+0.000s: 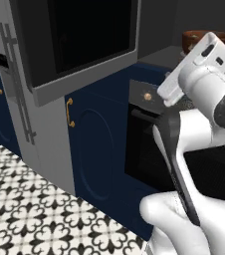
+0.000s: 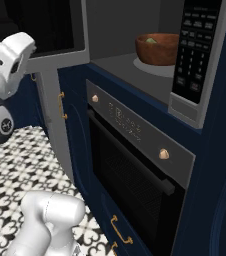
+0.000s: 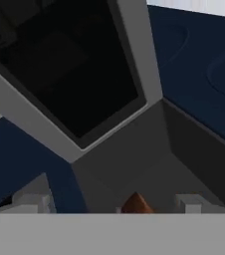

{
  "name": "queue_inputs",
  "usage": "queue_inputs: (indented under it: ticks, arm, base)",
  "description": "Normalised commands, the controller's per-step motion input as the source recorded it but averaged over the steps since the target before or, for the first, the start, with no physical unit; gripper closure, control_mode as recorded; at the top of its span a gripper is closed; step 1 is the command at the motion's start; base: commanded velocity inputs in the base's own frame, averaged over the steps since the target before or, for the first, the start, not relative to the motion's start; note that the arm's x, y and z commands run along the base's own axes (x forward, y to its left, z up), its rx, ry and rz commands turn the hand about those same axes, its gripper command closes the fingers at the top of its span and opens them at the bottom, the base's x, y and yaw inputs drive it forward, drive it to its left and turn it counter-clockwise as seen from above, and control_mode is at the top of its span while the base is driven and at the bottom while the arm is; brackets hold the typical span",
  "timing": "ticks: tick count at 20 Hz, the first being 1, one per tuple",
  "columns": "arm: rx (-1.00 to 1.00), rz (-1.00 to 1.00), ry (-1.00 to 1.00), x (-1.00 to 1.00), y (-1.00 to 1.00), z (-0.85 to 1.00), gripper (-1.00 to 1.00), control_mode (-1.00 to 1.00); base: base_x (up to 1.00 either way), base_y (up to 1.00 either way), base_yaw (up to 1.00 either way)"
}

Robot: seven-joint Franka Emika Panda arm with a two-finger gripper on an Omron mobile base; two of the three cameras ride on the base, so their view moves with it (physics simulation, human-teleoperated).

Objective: Pick the cucumber from the sink and place it in the bowl. Then pick the bowl and place it in the microwave. Then close the microwave door and press the start button.

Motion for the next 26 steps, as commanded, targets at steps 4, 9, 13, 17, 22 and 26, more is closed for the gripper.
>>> queue_inputs:
  ticks: [4, 9, 13, 17, 22, 26]
  arm:
    - [-0.04, 0.00, 0.01, -0.35, 1.00, 0.00, -1.00, -1.00]
    - [-0.04, 0.00, 0.00, -0.19, 0.93, -0.01, -1.00, -1.00]
    - [-0.24, 0.00, -0.10, -0.17, 0.92, -0.12, -1.00, -1.00]
    - [-0.27, -0.02, -0.01, 0.00, 0.96, -0.23, -1.00, -1.00]
    - [-0.19, -0.02, 0.00, 0.13, 0.83, -0.54, -1.00, -1.00]
    - [-0.05, -0.05, -0.01, 0.06, 0.77, -0.33, -1.00, -1.00]
  base:
    - [0.00, 0.00, 0.00]
    - [0.00, 0.00, 0.00]
    - [0.00, 0.00, 0.00]
    - [0.00, 0.00, 0.00]
    - [0.00, 0.00, 0.00]
    - [0.00, 0.00, 0.00]
